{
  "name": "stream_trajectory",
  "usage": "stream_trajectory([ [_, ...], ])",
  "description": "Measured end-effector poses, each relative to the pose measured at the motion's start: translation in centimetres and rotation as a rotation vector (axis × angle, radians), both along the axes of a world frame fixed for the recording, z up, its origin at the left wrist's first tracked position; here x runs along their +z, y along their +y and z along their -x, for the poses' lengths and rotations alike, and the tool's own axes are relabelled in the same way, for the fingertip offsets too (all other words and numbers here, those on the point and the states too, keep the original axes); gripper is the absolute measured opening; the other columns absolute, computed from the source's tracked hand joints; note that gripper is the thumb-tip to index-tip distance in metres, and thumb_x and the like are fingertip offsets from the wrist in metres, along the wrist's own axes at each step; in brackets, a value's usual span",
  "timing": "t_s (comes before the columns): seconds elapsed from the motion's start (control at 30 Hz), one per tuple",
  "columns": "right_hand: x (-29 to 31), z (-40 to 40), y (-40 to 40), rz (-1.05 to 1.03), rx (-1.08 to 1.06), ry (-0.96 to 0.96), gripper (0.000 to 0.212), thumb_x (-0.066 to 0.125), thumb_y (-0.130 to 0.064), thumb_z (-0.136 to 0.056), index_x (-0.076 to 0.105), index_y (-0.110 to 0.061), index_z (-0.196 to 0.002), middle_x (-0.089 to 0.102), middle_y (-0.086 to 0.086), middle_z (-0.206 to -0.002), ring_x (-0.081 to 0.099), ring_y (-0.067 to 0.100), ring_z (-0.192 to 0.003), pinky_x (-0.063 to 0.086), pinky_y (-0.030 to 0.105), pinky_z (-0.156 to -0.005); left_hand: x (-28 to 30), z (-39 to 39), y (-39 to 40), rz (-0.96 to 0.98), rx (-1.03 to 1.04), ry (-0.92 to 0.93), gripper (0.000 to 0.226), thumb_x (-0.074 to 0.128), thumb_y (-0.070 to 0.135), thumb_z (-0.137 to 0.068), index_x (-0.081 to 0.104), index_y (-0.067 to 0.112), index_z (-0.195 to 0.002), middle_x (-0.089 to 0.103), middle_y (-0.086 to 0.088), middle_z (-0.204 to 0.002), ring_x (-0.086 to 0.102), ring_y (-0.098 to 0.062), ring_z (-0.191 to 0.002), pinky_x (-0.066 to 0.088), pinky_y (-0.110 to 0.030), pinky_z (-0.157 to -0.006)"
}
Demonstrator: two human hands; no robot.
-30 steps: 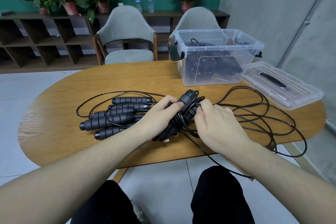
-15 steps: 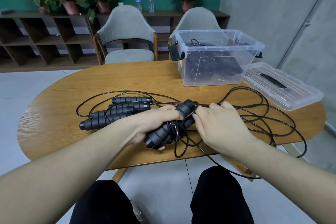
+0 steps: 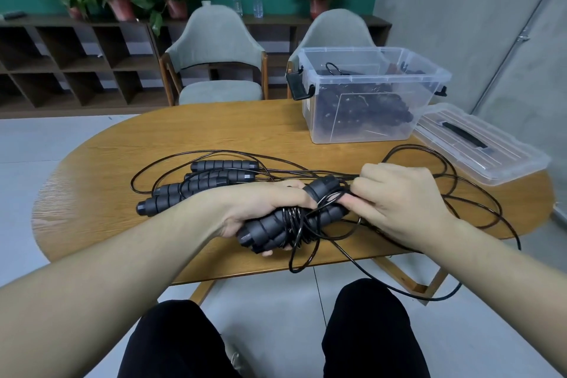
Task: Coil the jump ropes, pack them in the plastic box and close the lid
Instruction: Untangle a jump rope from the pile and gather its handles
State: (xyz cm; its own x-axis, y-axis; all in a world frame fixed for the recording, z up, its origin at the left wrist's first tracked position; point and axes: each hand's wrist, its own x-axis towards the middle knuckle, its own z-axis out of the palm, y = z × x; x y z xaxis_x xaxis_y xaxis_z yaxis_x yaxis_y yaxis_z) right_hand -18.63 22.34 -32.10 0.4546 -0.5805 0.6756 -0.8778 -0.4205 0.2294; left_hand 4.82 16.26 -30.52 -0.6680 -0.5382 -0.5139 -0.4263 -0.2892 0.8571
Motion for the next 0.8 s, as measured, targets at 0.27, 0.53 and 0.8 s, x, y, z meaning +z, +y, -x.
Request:
stream_trajectory([
  [0.27,-0.4,-0.1,0.6,0.111,0.198,0.015,0.012,0.059,-0.023,-0.095,0.067,-0.015,-0.099,0.07,0.001,-0.09,0.058,0.024,-0.073,0.042,0.026,-0.054,0.3,0.6,0.4,0.032,-0.085,-0.046,0.032,0.067,0.038,-0.076,0.053,0.028,-0.103,0.066,-0.01,-0.086,0.063,-0.028,-0.065,0.05,-0.037,-0.062],
  [0.53,1.0,0.0,0.5,0.105,0.185,0.034,0.022,0.062,-0.02,-0.094,0.072,-0.012,-0.077,0.071,0.0,-0.083,0.061,0.025,-0.065,0.042,0.028,-0.047,-1.6,1.6,2.0,-0.096,0.005,-0.001,0.035,0.062,0.041,-0.083,0.054,0.022,-0.111,0.065,-0.011,-0.085,0.062,-0.025,-0.063,0.048,-0.032,-0.056],
  [0.8,0.7,-1.3,1.4,-0.355,0.038,-0.63,0.036,0.06,-0.037,-0.078,0.052,-0.026,-0.111,0.047,-0.01,-0.096,0.046,0.002,-0.082,0.042,0.027,-0.067,-0.6,1.2,1.2,-0.073,0.121,0.028,0.03,0.062,0.043,-0.088,0.058,0.019,-0.104,0.066,-0.014,-0.091,0.063,-0.024,-0.064,0.048,-0.029,-0.055],
])
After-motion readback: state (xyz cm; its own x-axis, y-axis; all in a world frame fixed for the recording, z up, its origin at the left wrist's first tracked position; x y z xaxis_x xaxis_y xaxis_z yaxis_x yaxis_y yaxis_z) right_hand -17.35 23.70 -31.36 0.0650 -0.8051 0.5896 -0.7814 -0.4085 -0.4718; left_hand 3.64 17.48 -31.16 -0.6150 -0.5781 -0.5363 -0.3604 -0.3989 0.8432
